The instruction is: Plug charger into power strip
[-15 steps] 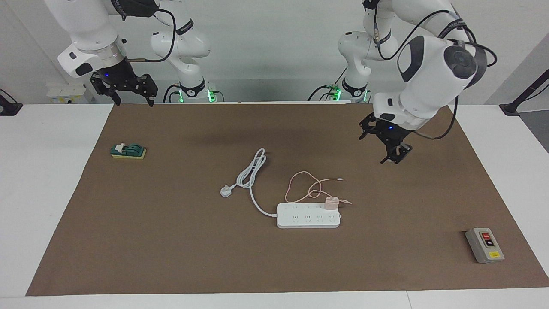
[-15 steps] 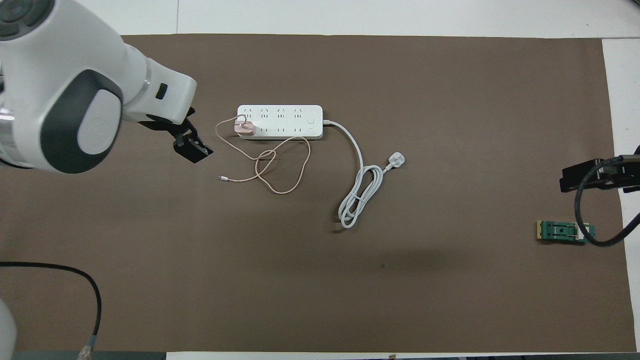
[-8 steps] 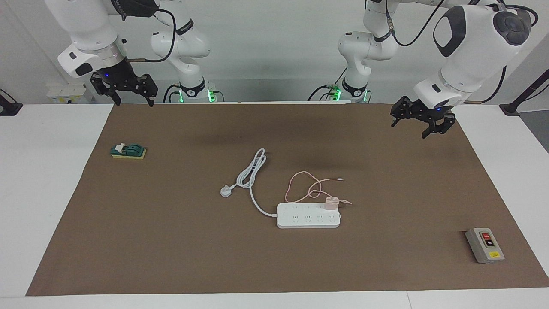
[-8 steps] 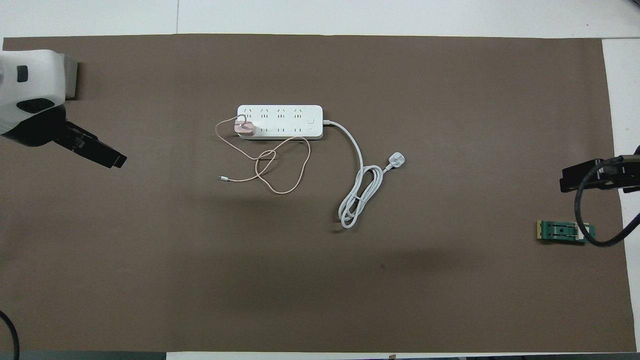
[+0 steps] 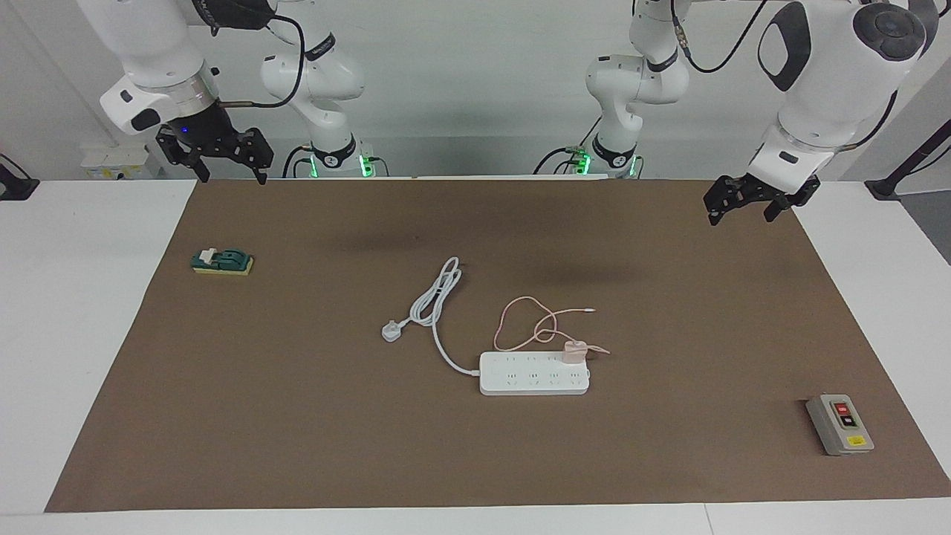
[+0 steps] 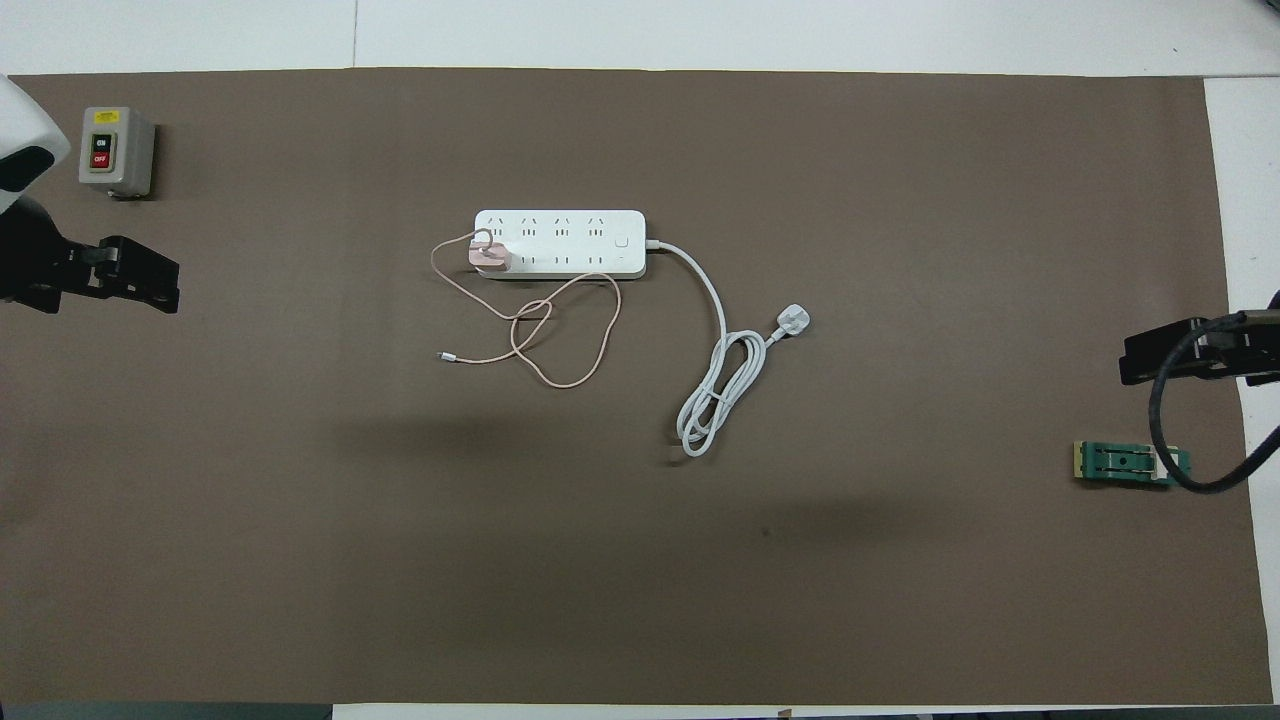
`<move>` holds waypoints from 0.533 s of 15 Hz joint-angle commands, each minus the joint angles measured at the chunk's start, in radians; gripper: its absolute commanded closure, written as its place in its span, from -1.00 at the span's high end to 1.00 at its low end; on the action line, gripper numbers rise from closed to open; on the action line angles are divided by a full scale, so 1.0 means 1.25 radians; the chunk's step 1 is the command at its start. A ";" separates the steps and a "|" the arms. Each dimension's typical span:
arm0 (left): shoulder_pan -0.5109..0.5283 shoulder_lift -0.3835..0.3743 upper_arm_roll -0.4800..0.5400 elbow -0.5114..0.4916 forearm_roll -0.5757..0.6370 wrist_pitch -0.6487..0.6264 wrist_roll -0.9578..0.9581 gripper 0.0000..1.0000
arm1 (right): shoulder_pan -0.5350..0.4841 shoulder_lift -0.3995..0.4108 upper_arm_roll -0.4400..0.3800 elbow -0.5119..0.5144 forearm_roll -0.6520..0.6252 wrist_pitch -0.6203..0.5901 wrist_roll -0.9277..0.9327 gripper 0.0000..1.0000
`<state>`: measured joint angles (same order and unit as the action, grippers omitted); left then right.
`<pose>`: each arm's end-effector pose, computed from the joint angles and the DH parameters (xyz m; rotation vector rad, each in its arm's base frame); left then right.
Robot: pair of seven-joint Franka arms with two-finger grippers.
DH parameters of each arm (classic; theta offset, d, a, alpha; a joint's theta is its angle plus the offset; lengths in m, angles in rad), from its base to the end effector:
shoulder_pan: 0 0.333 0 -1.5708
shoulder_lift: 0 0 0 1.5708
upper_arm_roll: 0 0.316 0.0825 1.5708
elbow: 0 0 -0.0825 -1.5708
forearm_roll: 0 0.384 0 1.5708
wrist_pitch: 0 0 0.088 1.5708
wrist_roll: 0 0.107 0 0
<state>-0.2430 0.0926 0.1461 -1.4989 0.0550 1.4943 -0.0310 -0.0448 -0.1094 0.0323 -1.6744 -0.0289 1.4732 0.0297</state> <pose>0.5715 -0.0533 0.6003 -3.0623 0.0985 0.1405 0.5088 -0.0087 0.6263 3.1044 -0.0684 -0.1423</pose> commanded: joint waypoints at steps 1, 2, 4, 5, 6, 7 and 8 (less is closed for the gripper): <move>-0.009 -0.034 -0.005 -0.040 0.017 0.001 -0.029 1.00 | -0.008 -0.008 0.005 -0.008 -0.006 0.000 -0.004 1.00; -0.003 -0.035 -0.006 -0.040 0.011 -0.015 -0.034 1.00 | -0.008 -0.008 0.005 -0.009 -0.006 -0.002 -0.004 1.00; -0.001 -0.041 -0.004 -0.046 0.009 -0.030 -0.034 1.00 | -0.008 -0.008 0.005 -0.008 -0.006 -0.002 -0.004 1.00; 0.003 -0.041 -0.002 -0.048 0.009 -0.027 -0.030 1.00 | -0.008 -0.008 0.005 -0.008 -0.006 -0.002 -0.004 1.00; 0.003 -0.043 -0.002 -0.050 0.010 -0.019 -0.026 1.00 | -0.008 -0.008 0.005 -0.008 -0.006 -0.002 -0.004 1.00; 0.003 -0.043 0.000 -0.064 0.010 0.000 -0.024 1.00 | -0.008 -0.008 0.005 -0.008 -0.006 -0.002 -0.004 1.00; 0.005 -0.045 -0.003 -0.076 0.010 0.012 -0.035 1.00 | -0.008 -0.008 0.005 -0.008 -0.006 -0.002 -0.004 1.00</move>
<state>-0.2417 0.0744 0.1477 -1.5278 0.0550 1.4715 -0.0564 -0.0448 -0.1094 0.0323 -1.6744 -0.0289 1.4732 0.0297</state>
